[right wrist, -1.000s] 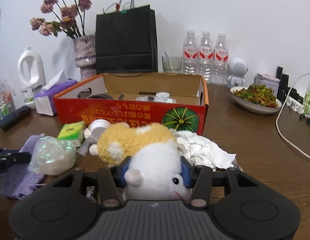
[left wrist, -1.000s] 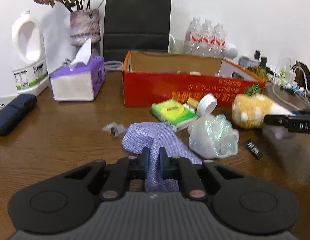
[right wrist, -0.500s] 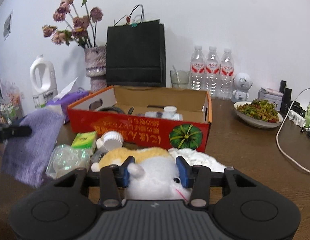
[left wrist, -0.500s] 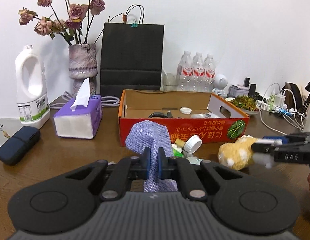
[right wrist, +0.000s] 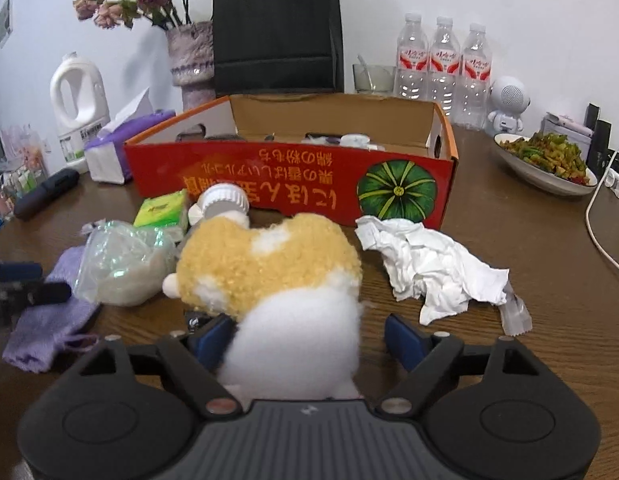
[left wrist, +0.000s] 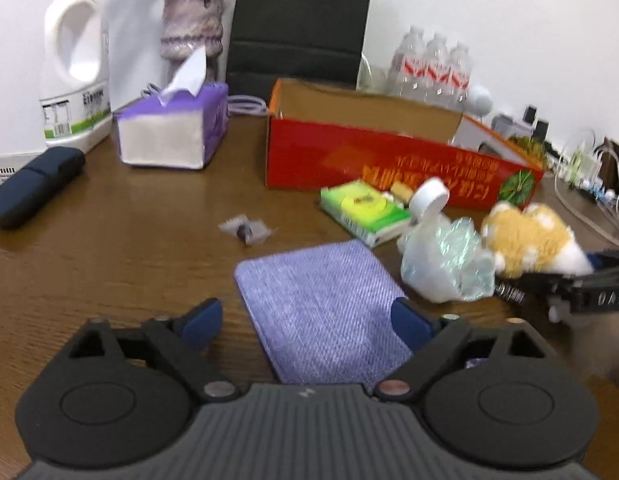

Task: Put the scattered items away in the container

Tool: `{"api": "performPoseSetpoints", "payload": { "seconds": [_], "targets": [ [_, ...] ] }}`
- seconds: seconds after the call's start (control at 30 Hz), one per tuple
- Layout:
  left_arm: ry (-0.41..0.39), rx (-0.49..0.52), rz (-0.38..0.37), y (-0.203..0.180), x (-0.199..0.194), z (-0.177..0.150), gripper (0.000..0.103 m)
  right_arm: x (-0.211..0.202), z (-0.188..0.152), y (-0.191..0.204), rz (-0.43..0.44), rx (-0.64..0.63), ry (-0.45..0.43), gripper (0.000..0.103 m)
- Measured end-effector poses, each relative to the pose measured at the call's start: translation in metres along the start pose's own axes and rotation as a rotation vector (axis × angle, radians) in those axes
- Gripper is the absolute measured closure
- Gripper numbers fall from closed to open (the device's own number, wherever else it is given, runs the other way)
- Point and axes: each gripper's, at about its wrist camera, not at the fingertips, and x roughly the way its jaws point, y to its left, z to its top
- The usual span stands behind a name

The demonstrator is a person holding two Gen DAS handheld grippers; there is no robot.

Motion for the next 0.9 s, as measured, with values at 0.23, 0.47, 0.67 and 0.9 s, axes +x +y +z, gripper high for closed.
{"api": "performPoseSetpoints", "payload": {
  "seconds": [0.23, 0.47, 0.67, 0.9],
  "targets": [
    [-0.045, 0.067, -0.045, -0.014, -0.005, 0.004, 0.096, -0.015, 0.003, 0.002, 0.006, 0.0, -0.075, 0.051],
    [-0.213, 0.053, -0.086, -0.017, -0.048, 0.022, 0.096, -0.036, 0.011, -0.006, 0.01, 0.03, -0.15, 0.051],
    [-0.282, 0.051, -0.108, -0.02, -0.059, 0.044, 0.096, -0.05, 0.022, -0.006, 0.01, 0.02, -0.202, 0.051],
    [-0.345, 0.039, -0.14, -0.029, -0.048, 0.091, 0.096, -0.05, 0.062, -0.01, -0.005, 0.006, -0.267, 0.051]
  ]
}}
